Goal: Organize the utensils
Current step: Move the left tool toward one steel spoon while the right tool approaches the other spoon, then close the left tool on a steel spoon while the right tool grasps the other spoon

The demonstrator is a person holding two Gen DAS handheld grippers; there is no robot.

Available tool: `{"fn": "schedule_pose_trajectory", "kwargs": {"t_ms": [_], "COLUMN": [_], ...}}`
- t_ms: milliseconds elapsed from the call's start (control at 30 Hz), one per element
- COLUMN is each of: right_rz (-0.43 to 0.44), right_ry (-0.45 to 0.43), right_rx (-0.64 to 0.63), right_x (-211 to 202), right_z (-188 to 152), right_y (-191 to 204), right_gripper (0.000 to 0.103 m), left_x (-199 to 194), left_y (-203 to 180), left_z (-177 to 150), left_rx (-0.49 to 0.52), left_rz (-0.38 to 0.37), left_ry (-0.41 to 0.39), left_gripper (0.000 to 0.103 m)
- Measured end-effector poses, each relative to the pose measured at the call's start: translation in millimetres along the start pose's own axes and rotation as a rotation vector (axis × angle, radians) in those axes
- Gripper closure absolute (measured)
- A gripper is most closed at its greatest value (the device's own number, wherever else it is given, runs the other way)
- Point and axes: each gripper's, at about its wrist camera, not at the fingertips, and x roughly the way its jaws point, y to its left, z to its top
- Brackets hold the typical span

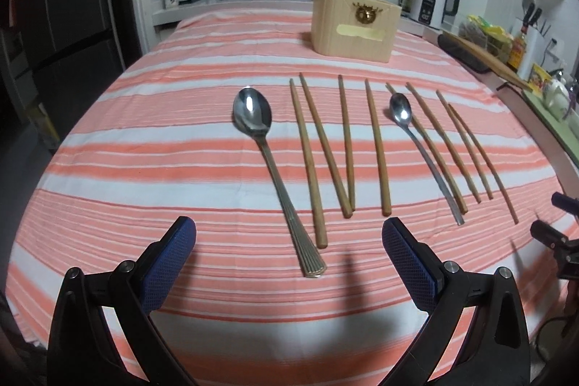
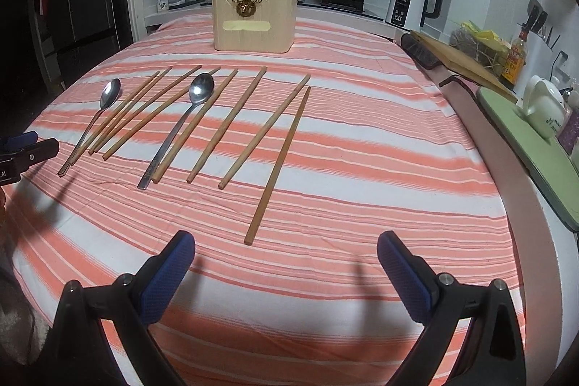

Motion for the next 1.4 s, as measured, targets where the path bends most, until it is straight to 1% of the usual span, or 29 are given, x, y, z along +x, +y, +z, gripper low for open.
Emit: {"fn": "schedule_pose_trajectory", "kwargs": {"t_ms": [167,267,367,433,533,567,600,633,700,767,900,933,1000,1067,1133,1200,1267,1300,1400], "right_rz": [0.044,0.131,0.203,0.250,0.328,0.352,0.366,0.384,0.414,0.398,0.416,0.402,0.357,0.296,0.229,0.172,0.155,0.154,0.150], "right_ry": [-0.033,-0.064,-0.084,-0.088,-0.047,-0.033,-0.017,-0.002,0.018,0.028,0.078,0.090,0.102,0.106,0.102,0.097,0.095,0.093,0.087], "right_rx": [-0.015,-0.013,-0.003,-0.003,0.018,0.033,0.042,0.056,0.078,0.080,0.082,0.080,0.065,0.037,-0.006,-0.044,-0.050,-0.045,-0.039], "right_x": [0,2,9,17,40,49,58,66,81,93,115,119,123,125,126,128,130,132,137], "right_z": [21,42,59,67,80,85,88,92,98,102,108,108,111,113,114,117,120,122,127], "right_y": [15,34,51,60,71,73,75,76,79,83,90,91,93,96,100,106,107,106,104], "right_gripper": [0.001,0.001,0.002,0.010,0.024,0.032,0.039,0.041,0.047,0.049,0.052,0.052,0.062,0.064,0.064,0.064,0.064,0.062,0.062], "left_x": [16,23,25,30,36,37,38,39,42,47,64,69,78,86,94,96,99,100,100], "left_y": [18,23,22,22,31,33,36,37,37,37,40,40,43,46,49,48,46,47,54], "left_z": [14,22,25,28,35,38,40,43,48,51,53,52,52,52,52,55,58,59,60], "left_rx": [-0.053,-0.076,-0.065,-0.051,-0.066,-0.072,-0.075,-0.074,-0.069,-0.064,-0.072,-0.070,-0.065,-0.066,-0.070,-0.058,-0.044,-0.039,-0.033], "left_rz": [0.051,0.053,0.058,0.073,0.070,0.066,0.063,0.060,0.060,0.058,0.063,0.070,0.085,0.098,0.107,0.118,0.126,0.128,0.127], "left_ry": [0.052,0.073,0.071,0.078,0.086,0.086,0.085,0.083,0.078,0.079,0.103,0.110,0.125,0.140,0.157,0.152,0.159,0.162,0.172], "left_gripper": [0.001,0.001,0.001,0.001,0.001,0.001,0.001,0.001,0.001,0.001,0.001,0.001,0.001,0.001,0.001,0.000,0.000,0.000,0.000]}}
